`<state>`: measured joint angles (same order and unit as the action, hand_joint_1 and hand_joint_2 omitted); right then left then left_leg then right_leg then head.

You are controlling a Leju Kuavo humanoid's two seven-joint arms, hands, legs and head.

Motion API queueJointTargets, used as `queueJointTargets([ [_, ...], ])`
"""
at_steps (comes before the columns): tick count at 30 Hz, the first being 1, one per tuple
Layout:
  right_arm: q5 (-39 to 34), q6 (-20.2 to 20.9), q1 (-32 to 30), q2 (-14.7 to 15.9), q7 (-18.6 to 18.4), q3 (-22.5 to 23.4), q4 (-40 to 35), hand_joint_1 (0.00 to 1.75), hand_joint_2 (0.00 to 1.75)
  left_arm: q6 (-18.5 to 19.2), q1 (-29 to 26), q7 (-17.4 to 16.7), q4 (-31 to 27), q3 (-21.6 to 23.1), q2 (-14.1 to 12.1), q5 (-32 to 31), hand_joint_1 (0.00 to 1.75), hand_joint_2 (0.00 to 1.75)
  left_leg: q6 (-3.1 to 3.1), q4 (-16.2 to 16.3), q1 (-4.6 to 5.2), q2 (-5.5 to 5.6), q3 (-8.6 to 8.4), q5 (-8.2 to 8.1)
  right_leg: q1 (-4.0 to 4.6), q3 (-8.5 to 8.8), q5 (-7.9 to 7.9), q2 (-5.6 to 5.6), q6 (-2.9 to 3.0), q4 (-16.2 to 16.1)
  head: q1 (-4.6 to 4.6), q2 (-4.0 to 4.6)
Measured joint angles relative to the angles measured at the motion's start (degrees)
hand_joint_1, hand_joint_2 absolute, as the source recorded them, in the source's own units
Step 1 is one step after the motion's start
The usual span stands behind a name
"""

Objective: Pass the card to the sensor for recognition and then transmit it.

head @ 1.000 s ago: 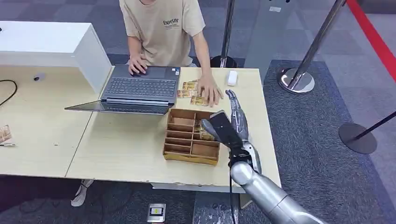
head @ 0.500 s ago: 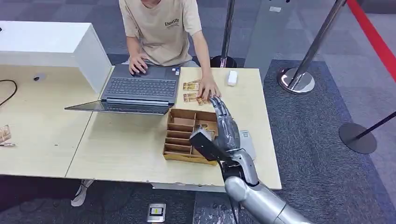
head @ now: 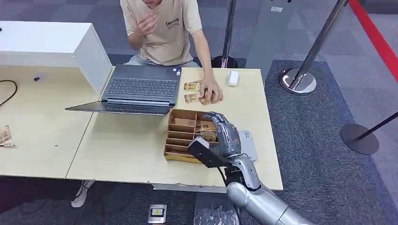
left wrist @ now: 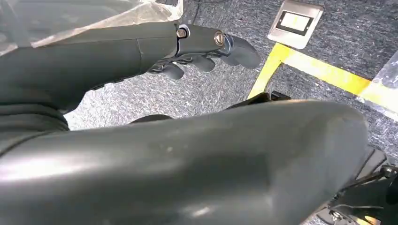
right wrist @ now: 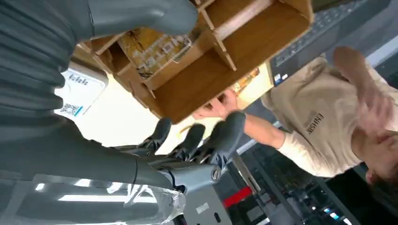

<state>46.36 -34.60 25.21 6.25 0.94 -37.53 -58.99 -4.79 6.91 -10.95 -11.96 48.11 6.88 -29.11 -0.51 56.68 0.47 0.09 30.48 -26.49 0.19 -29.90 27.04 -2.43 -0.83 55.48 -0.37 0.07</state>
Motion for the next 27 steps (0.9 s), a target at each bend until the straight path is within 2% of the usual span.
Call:
queueJointTargets([
  [3, 0.0, -0.1, 0.0, 0.1, 0.1, -0.3, 0.8, 0.44, 1.75, 0.0, 0.0, 0.0, 0.0, 0.0, 0.0, 0.1, 0.00, 0.00, 0.00, 0.0, 0.00, 0.00, 0.00, 0.00, 0.00, 0.00, 0.00, 0.00, 0.00, 0.0, 0.00, 0.00],
  [6, -0.1, -0.1, 0.0, 0.2, 0.1, -0.7, 1.6, 0.51, 1.75, 0.0, 0.0, 0.0, 0.0, 0.0, 0.0, 0.1, 0.00, 0.00, 0.00, 0.0, 0.00, 0.00, 0.00, 0.00, 0.00, 0.00, 0.00, 0.00, 0.00, 0.0, 0.02, 0.00],
  [7, -0.1, -0.1, 0.0, 0.2, 0.1, -0.8, 1.9, 0.58, 1.75, 0.0, 0.0, 0.0, 0.0, 0.0, 0.0, 0.1, 0.00, 0.00, 0.00, 0.0, 0.00, 0.00, 0.00, 0.00, 0.00, 0.00, 0.00, 0.00, 0.00, 0.0, 0.00, 0.00],
  [11, 0.2, 0.0, 0.1, 0.2, 0.2, -1.2, 3.0, 0.58, 1.75, 0.0, 0.0, 0.0, 0.0, 0.0, 0.0, 0.0, 0.00, 0.00, 0.00, 0.0, 0.00, 0.00, 0.00, 0.00, 0.00, 0.00, 0.00, 0.00, 0.00, 0.0, 0.02, 0.00],
  [17, 1.3, 0.1, 0.2, 0.2, 0.2, -1.9, 4.9, 0.68, 1.75, 0.0, 0.0, 0.0, 0.0, 0.0, 0.0, -0.2, 0.00, 0.00, 0.00, 0.0, 0.00, 0.00, 0.00, 0.00, 0.00, 0.00, 0.00, 0.00, 0.00, 0.0, 0.00, 0.00],
  [27, 2.8, 0.0, 1.0, 0.2, -0.6, -3.0, 7.2, 0.63, 1.75, 0.0, 0.0, 0.0, 0.0, 0.0, 0.0, -0.2, 0.00, 0.00, 0.00, 0.0, 0.00, 0.00, 0.00, 0.00, 0.00, 0.01, 0.00, 0.00, 0.00, 0.0, 0.02, 0.00],
])
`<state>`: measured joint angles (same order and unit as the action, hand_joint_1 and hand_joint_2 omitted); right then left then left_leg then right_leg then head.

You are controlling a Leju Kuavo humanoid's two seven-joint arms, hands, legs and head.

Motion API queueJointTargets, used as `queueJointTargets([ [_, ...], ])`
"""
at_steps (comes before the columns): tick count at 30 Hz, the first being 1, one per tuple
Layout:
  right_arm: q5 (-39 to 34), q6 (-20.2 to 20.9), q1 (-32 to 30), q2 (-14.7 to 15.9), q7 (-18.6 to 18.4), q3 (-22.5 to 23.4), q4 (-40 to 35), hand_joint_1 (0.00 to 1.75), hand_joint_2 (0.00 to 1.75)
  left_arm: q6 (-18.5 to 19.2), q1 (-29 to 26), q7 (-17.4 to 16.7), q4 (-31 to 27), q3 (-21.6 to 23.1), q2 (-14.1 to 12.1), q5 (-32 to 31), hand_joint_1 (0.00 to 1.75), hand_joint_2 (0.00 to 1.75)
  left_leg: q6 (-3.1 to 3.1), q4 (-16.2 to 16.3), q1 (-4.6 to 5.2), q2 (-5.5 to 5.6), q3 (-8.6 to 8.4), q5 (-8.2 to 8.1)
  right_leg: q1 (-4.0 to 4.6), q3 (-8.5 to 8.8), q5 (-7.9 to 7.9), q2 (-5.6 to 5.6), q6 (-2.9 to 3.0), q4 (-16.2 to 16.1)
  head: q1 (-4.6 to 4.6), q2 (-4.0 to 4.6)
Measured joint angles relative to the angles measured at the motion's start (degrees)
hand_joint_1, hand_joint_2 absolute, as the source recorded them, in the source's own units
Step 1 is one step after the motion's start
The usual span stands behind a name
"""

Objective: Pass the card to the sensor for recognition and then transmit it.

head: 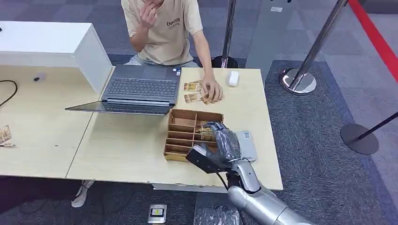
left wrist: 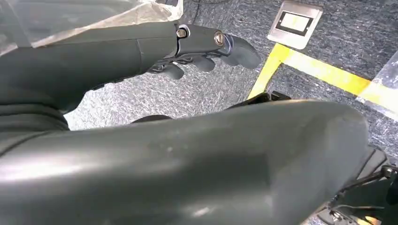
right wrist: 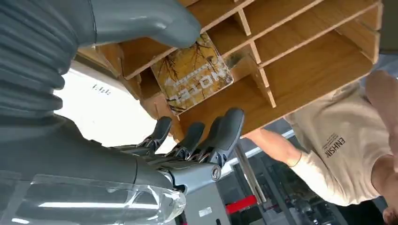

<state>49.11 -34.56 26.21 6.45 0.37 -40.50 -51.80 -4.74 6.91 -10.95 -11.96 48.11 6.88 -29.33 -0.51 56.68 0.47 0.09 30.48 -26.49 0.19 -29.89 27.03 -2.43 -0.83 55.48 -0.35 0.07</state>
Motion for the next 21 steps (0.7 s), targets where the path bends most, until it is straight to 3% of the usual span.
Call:
queueJointTargets([
  [6, 0.0, 0.0, 0.1, 0.0, -0.2, -0.4, 0.9, 0.63, 1.75, 0.1, 0.0, 0.0, 0.0, 0.0, 0.0, 0.0, 0.00, 0.00, 0.00, 0.0, 0.00, 0.00, 0.00, 0.00, 0.00, 0.00, 0.00, 0.00, 0.00, 0.0, 0.00, 0.00],
  [9, 0.0, 0.0, 0.2, 0.0, -0.2, -0.6, 1.0, 0.79, 1.75, 0.1, 0.0, 0.0, 0.0, 0.0, 0.0, 0.0, 0.00, 0.00, 0.00, 0.0, 0.00, 0.00, 0.00, 0.00, 0.00, 0.00, 0.00, 0.00, 0.00, 0.0, -0.02, 0.00],
  [11, 0.0, 0.3, 0.2, 0.0, -0.2, -0.8, 1.0, 1.40, 1.75, 0.2, 0.0, 0.0, 0.0, 0.0, 0.0, 0.0, 0.00, 0.00, 0.00, 0.0, 0.00, 0.00, 0.00, 0.00, 0.00, 0.00, 0.00, 0.00, 0.00, 0.0, -0.02, 0.00],
  [12, 0.0, 0.6, 0.2, 0.0, -0.2, -0.8, 1.0, 1.40, 1.75, 0.2, 0.0, 0.0, 0.0, 0.0, 0.0, 0.0, 0.00, 0.00, 0.00, 0.0, 0.00, 0.00, 0.00, 0.00, 0.00, 0.00, 0.00, 0.00, 0.00, 0.0, 0.00, 0.00],
  [14, 0.0, 0.8, 0.2, 0.0, -0.3, -0.9, 1.1, 1.75, 1.75, 0.2, 0.0, 0.0, 0.0, 0.0, 0.0, 0.0, 0.00, 0.00, 0.00, 0.0, 0.00, 0.00, 0.00, 0.00, 0.00, 0.00, 0.00, 0.00, 0.00, 0.0, 0.00, 0.00],
  [21, -0.1, 2.4, 1.0, 0.0, -0.3, -1.1, 1.4, 1.75, 1.75, 0.2, 0.0, 0.0, 0.0, 0.0, 0.0, 0.0, 0.00, 0.00, 0.00, 0.0, 0.00, -0.01, -0.01, 0.00, 0.00, 0.00, 0.00, 0.00, 0.00, 0.0, -0.02, 0.00],
])
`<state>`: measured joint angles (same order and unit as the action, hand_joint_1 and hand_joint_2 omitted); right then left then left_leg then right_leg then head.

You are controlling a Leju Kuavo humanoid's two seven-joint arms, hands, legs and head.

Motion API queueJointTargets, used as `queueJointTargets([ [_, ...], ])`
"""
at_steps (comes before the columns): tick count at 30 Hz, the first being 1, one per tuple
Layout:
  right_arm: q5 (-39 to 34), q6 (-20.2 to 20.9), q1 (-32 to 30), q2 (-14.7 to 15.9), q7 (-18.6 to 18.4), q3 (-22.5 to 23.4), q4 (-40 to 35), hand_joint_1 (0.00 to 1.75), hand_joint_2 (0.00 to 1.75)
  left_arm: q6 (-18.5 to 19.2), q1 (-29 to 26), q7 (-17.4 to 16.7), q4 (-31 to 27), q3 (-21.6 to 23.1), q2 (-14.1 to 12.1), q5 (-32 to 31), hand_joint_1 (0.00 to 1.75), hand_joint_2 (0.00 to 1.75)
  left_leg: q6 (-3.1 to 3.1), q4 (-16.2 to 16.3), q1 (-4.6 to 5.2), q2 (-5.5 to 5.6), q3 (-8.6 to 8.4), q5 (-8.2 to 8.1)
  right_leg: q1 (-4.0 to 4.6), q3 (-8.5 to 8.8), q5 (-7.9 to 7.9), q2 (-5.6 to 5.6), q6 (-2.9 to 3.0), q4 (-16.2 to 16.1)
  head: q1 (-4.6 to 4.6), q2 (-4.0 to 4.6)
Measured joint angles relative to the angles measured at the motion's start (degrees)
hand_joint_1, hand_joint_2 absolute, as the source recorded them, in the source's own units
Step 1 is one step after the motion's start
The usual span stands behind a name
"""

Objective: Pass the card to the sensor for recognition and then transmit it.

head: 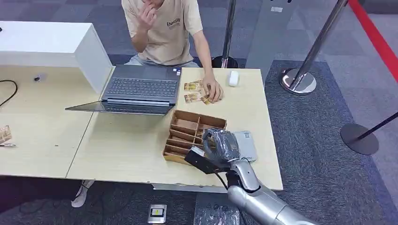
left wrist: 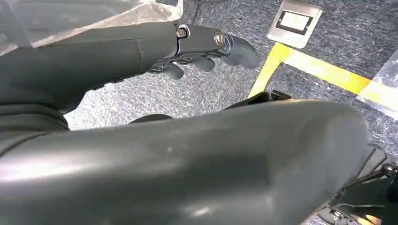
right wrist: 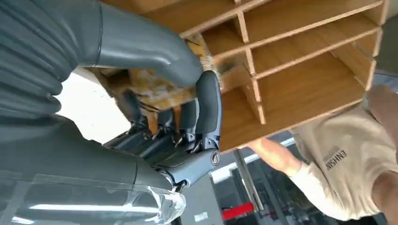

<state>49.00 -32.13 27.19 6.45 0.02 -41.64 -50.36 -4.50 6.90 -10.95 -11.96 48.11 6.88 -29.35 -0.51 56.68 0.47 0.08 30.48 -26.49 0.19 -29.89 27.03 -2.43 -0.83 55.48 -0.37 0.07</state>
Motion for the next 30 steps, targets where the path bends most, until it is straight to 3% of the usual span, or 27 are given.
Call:
queueJointTargets([
  [11, 0.0, 1.1, 0.2, 0.1, -0.2, -0.2, 0.0, 1.75, 1.75, 0.2, 0.0, 0.2, 0.0, 0.0, 0.0, -0.4, 0.00, 0.00, 0.00, 0.0, 0.00, -0.01, -0.01, 0.00, 0.00, 0.00, 0.00, 0.00, 0.00, 0.0, 0.00, 0.00],
  [21, 0.4, -0.8, 0.3, 0.3, 0.4, -0.2, -1.1, 1.75, 1.75, 0.4, 0.0, 0.2, 0.0, 0.0, 0.0, -0.7, 0.00, 0.00, 0.00, 0.0, 0.00, -0.01, -0.01, 0.00, 0.00, 0.01, 0.00, 0.00, 0.00, 0.0, 0.02, 0.00],
  [30, 3.5, -0.5, 4.1, 1.5, -0.2, -0.2, -4.7, 1.75, 1.75, 1.1, 0.1, 0.2, 0.0, 0.0, 0.0, -1.5, 0.00, 0.00, 0.00, 0.0, 0.01, -0.02, -0.01, 0.00, -0.01, 0.00, 0.00, 0.01, 0.00, 0.0, 0.00, 0.00],
])
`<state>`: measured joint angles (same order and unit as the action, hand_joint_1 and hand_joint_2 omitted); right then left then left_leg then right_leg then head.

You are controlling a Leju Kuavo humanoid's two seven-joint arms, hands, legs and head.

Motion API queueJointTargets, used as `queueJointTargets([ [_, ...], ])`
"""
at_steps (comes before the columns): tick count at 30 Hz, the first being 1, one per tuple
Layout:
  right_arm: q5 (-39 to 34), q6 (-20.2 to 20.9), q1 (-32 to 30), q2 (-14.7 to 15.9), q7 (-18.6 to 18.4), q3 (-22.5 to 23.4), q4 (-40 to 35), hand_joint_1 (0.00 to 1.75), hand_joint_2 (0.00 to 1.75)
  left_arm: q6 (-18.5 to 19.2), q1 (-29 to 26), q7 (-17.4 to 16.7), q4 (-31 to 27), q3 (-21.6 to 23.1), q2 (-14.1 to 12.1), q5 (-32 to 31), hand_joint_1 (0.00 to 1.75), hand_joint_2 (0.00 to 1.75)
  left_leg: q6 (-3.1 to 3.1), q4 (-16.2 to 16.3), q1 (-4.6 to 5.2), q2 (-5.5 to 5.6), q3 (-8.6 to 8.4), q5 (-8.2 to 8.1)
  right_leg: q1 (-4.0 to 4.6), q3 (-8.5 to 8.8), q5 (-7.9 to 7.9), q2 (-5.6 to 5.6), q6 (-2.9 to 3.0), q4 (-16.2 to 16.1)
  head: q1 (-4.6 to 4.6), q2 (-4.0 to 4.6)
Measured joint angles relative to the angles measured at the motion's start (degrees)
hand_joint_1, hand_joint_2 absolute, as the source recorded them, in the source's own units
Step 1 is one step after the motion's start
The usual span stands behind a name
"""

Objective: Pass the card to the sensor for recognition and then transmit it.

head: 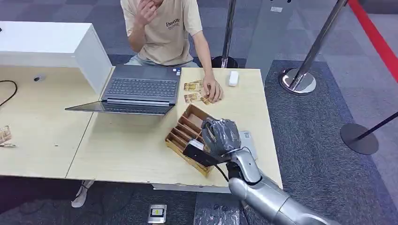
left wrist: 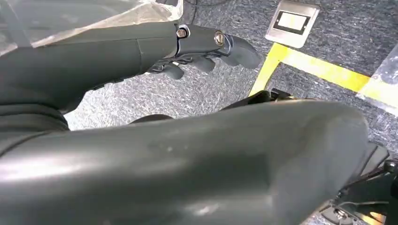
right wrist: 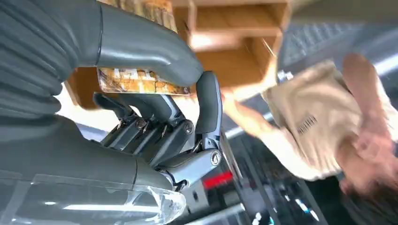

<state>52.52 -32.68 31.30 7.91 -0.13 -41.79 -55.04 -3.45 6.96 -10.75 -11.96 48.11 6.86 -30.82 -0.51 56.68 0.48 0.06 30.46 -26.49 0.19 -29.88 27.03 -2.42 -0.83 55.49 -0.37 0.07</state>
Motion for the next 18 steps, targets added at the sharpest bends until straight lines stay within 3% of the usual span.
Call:
queueJointTargets([
  [8, 0.7, 3.0, 6.3, 0.7, 0.3, 0.0, -2.8, 1.75, 1.75, 0.3, 0.1, 0.0, 0.0, 0.1, 0.0, -0.9, 0.00, 0.00, 0.00, 0.0, 0.00, -0.02, 0.00, 0.00, 0.00, 0.00, 0.00, 0.00, 0.00, 0.0, 0.00, 0.00],
  [18, -5.2, 10.1, 19.0, 0.6, 5.3, -0.2, 0.0, 1.75, 1.75, 1.3, 0.3, 0.6, 0.0, 0.3, 0.0, -2.6, 0.00, 0.00, 0.00, 0.0, 0.00, 0.00, 0.02, 0.00, 0.00, 0.00, 0.00, -0.01, 0.00, 0.0, 0.00, 0.00],
])
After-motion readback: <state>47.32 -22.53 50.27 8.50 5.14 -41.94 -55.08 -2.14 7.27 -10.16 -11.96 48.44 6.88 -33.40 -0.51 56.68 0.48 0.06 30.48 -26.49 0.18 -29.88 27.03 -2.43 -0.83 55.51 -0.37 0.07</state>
